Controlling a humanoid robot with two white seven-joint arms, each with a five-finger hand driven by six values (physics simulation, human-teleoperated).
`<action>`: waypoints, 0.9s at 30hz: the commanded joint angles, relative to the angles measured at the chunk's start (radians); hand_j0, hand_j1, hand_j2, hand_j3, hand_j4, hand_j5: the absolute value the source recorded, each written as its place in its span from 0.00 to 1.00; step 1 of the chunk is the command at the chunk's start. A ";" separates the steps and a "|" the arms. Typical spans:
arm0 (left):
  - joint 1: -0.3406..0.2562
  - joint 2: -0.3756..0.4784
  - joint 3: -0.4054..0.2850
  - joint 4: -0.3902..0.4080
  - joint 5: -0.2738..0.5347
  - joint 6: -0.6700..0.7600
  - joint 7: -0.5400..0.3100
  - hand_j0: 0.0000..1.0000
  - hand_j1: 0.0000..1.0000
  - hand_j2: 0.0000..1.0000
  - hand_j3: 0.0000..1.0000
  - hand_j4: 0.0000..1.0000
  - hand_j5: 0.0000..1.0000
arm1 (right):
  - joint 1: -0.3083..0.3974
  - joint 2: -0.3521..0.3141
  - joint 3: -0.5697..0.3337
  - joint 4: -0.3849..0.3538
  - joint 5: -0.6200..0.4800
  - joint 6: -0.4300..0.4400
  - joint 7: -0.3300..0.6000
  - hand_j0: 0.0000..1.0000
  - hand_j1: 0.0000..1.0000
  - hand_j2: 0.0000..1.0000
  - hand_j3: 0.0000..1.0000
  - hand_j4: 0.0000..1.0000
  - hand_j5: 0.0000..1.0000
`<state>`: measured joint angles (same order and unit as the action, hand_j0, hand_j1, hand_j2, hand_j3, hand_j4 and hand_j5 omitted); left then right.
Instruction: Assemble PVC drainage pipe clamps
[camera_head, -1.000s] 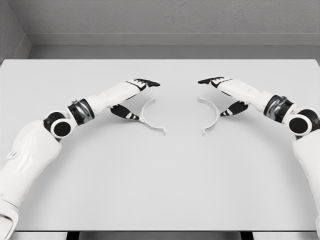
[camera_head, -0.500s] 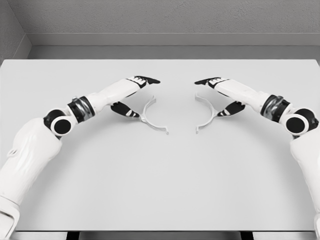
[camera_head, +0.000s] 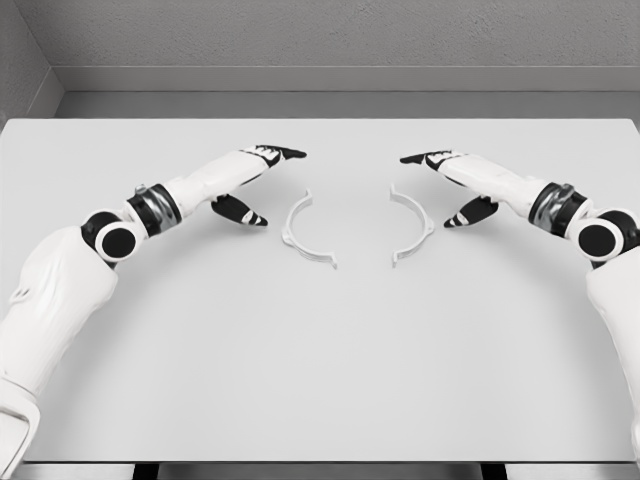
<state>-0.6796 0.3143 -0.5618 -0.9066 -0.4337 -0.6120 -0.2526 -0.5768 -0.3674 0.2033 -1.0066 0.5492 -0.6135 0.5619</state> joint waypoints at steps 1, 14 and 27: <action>-0.002 -0.004 0.002 0.009 0.007 0.001 0.001 1.00 1.00 1.00 1.00 1.00 1.00 | 0.000 0.004 0.001 0.008 -0.008 0.003 0.000 1.00 1.00 1.00 1.00 1.00 1.00; -0.003 -0.043 0.006 0.037 0.007 0.001 0.003 1.00 1.00 1.00 1.00 1.00 1.00 | -0.009 0.038 0.013 0.025 0.006 0.003 0.000 1.00 1.00 1.00 1.00 1.00 1.00; -0.003 -0.069 0.003 0.038 0.007 0.001 0.003 1.00 1.00 1.00 1.00 1.00 1.00 | -0.008 0.061 0.024 0.017 0.006 0.003 0.000 1.00 1.00 1.00 1.00 1.00 1.00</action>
<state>-0.6826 0.2485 -0.5587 -0.8676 -0.4339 -0.6120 -0.2506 -0.5844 -0.3107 0.2213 -0.9862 0.5632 -0.6126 0.5603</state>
